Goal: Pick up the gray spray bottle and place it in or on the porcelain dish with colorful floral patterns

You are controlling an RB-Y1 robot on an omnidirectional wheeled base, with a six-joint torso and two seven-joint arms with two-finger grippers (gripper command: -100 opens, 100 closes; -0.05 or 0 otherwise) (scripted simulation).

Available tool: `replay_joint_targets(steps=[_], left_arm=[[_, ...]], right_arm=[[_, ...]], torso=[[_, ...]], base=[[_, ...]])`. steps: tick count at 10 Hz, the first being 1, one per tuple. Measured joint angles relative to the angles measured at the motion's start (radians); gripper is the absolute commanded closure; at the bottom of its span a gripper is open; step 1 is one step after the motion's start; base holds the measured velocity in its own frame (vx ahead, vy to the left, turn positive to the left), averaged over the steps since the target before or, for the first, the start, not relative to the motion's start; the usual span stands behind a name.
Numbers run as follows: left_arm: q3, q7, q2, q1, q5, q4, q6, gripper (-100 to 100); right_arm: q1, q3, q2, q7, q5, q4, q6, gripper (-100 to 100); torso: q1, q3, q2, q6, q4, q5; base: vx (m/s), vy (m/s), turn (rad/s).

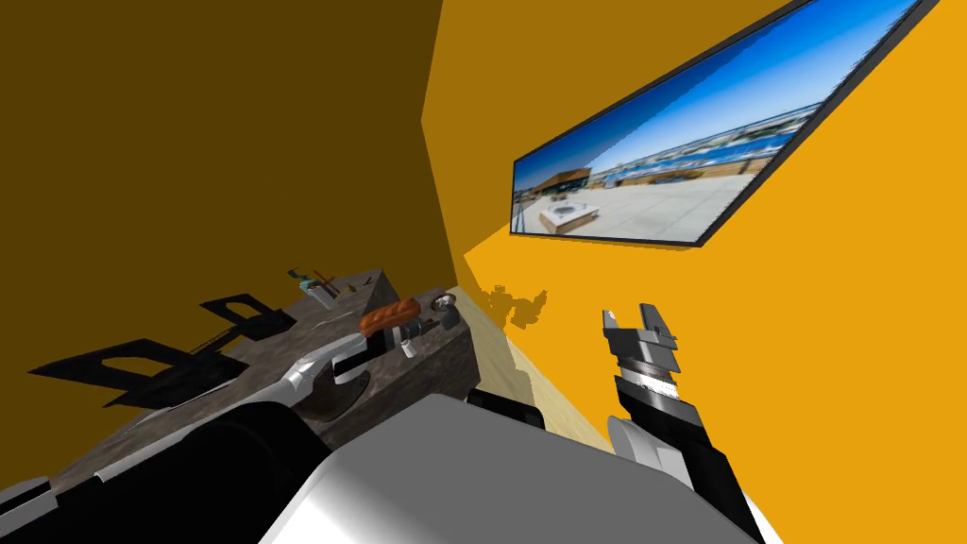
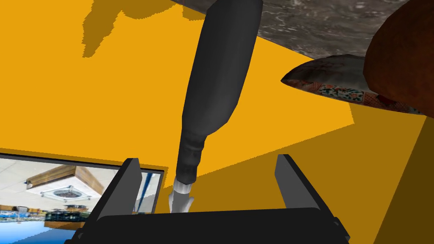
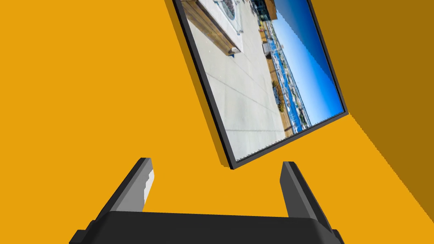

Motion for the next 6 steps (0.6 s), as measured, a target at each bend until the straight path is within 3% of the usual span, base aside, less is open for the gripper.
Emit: replay_joint_targets(steps=[6], left_arm=[[-0.058, 0.027, 0.163, -0.039, -0.043, 0.05, 0.01, -100]], right_arm=[[0.0, 0.0, 0.0, 0.0, 0.0, 0.0, 0.0, 0]], torso=[[-0.001, 0.0, 0.0, 0.0, 0.0, 0.0]], base=[[-0.01, -0.018, -0.118]])
